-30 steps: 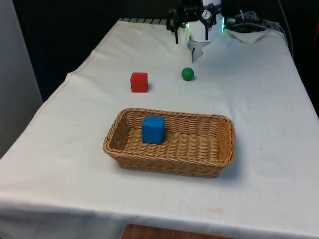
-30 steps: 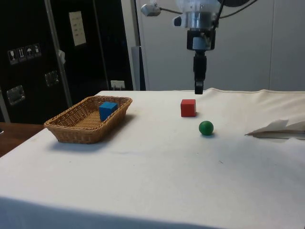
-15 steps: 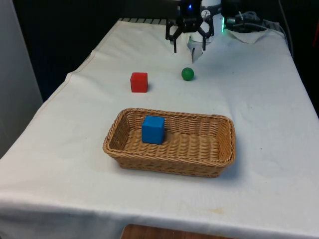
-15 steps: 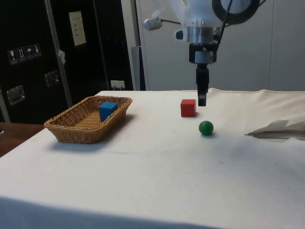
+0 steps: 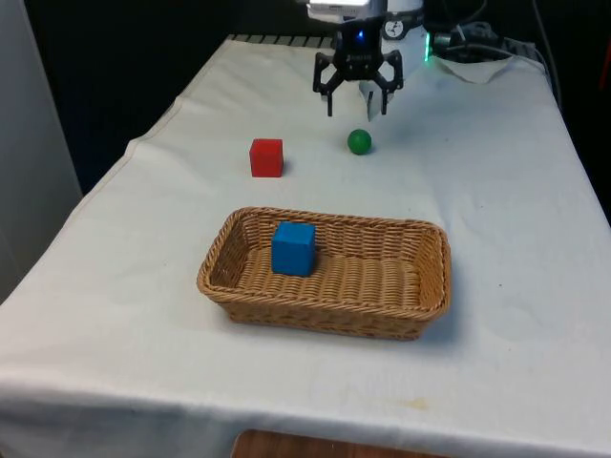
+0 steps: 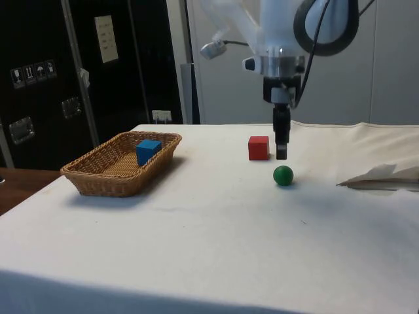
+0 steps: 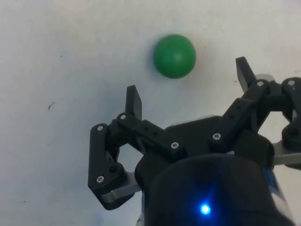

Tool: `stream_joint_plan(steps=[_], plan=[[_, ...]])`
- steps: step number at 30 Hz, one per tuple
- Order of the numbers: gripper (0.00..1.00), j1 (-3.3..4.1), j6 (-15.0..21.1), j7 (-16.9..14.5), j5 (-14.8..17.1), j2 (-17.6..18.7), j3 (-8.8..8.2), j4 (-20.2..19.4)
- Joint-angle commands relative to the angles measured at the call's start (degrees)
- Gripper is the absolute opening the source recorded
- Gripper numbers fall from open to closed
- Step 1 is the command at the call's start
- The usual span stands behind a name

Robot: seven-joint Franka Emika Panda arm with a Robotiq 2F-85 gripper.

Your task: Place all non-red objects into the basket.

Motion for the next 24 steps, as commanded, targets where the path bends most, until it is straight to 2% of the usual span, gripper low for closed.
stream_joint_plan(steps=[1, 7, 8, 9, 15, 16, 17, 24], plan=[[1.0, 0.46, 1.0, -1.1, 1.5, -0.4, -0.29, -0.7], [1.0, 0.34, 3.7, -1.1, 2.1, 2.3, 0.06, -1.1], [1.0, 0.0, 3.0, 0.0, 0.4, 3.3, -0.06, -0.2], [1.0, 0.34, 4.1, -1.1, 2.3, 2.6, 0.11, -1.3], [1.0, 0.11, 6.7, -1.0, 3.6, 5.4, 1.03, -1.4], [1.0, 0.0, 6.3, 0.1, 1.5, 6.9, 0.34, -0.3], [1.0, 0.06, 6.9, -1.0, 3.8, 5.7, 1.15, -1.4], [1.0, -0.23, 8.3, -1.0, 5.0, 7.1, 2.06, -1.4]])
